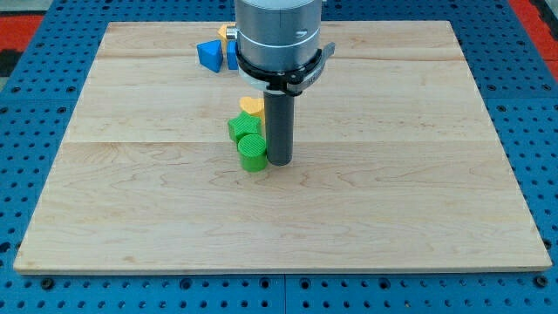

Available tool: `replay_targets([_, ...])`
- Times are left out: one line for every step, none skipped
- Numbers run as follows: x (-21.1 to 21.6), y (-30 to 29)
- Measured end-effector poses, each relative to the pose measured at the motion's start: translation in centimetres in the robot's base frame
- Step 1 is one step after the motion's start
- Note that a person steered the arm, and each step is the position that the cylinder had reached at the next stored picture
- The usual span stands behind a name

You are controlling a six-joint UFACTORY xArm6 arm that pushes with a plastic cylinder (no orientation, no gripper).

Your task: Push the yellow hexagon towards the green circle

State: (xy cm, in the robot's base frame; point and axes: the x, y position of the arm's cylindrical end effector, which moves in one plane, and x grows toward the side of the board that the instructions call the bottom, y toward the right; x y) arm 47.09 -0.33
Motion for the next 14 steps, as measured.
replay_targets([2.7,2.2])
replay_targets([1.7,7.1])
replay_targets([-3.4,10.0])
replay_targets([-9.6,10.0])
replay_targets([-15.3,10.0])
replay_targets([-22.1,10.3])
replay_targets([-27.9,11.1])
replay_targets([-27.7,7.5])
replay_targets([-25.0,2.8])
replay_targets([-25.0,-1.1])
replay_targets([-25.3,-5.3])
replay_targets([-25.3,-10.1])
replay_targets([-25.2,-14.1])
replay_targets([-23.9,-14.4])
